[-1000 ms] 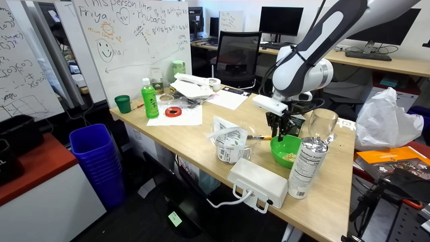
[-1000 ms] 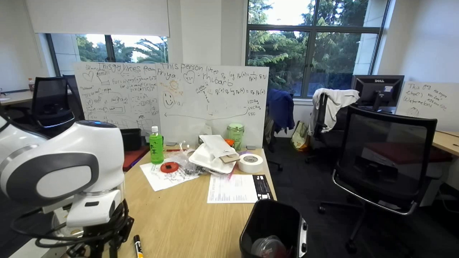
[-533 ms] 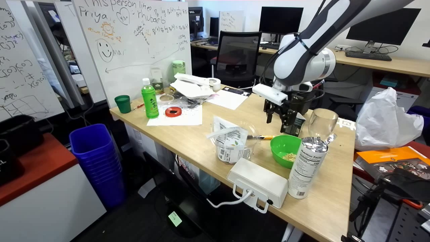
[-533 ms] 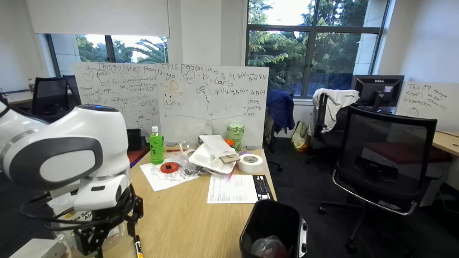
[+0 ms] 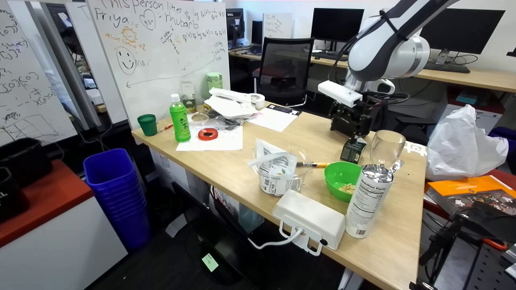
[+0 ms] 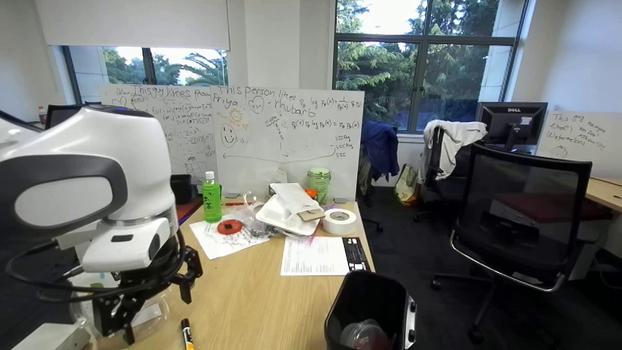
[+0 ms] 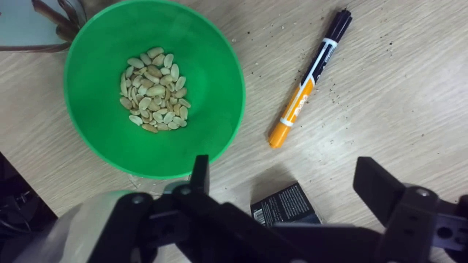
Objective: Put the green bowl behind the wine glass
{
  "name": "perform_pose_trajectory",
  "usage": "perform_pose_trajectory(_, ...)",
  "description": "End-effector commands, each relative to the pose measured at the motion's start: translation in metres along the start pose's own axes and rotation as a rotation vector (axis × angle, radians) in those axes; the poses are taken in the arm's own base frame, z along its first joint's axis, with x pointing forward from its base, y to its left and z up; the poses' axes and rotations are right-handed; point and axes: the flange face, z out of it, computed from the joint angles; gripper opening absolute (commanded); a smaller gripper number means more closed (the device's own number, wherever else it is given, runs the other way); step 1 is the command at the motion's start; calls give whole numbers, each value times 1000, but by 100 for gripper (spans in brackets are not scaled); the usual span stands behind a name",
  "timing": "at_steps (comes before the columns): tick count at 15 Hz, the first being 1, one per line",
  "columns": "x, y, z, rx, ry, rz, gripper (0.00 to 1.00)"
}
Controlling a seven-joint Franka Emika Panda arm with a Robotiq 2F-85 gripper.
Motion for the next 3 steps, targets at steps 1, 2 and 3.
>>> perform_pose_trajectory(1,0,2,-2,-1,-1,0,100)
perform_pose_trajectory(2,-1,3,-1,-3,-2,-1,100)
perform_pose_trajectory(3,-1,3,-1,-4,-2,-1,100)
